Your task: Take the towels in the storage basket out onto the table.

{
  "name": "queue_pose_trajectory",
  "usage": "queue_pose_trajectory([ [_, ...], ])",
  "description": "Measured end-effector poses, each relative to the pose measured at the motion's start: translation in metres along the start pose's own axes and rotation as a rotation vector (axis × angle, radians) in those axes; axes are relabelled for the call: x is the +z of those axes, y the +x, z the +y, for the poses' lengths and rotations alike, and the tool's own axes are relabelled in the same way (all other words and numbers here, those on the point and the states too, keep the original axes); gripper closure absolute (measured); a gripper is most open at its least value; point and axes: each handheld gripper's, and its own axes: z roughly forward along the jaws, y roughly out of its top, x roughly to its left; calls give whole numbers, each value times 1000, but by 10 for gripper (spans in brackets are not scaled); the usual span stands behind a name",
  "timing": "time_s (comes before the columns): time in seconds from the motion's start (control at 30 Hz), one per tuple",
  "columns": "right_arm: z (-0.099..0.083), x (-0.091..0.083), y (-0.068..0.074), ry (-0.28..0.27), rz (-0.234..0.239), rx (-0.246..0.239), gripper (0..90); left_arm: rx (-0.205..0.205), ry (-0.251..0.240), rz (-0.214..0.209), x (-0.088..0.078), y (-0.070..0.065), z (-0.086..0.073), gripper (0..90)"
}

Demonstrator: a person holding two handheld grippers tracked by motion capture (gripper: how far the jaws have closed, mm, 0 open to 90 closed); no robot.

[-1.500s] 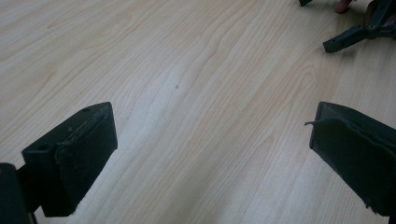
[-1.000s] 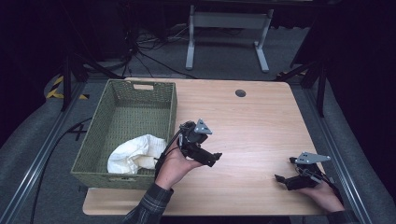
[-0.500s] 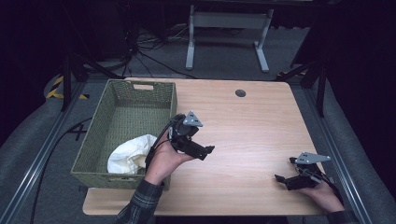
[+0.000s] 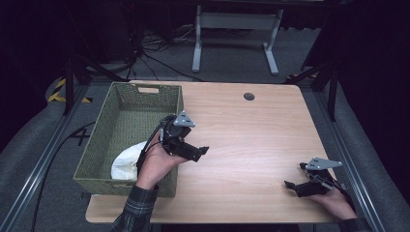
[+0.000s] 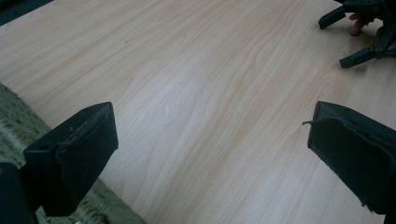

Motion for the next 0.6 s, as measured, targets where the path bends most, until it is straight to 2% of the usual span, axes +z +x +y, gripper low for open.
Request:
queue_pose_trajectory([
  [0.3,0,0,0,0,0,0,3,-30,-4,56,-16,15,-12,22],
  [0.37,0,0,0,0,0,0,3,-33,2,55,-17,17,-13,22],
  [0.6,0,0,0,0,0,0,3,-68,-2,98,-31,32,-25,22],
])
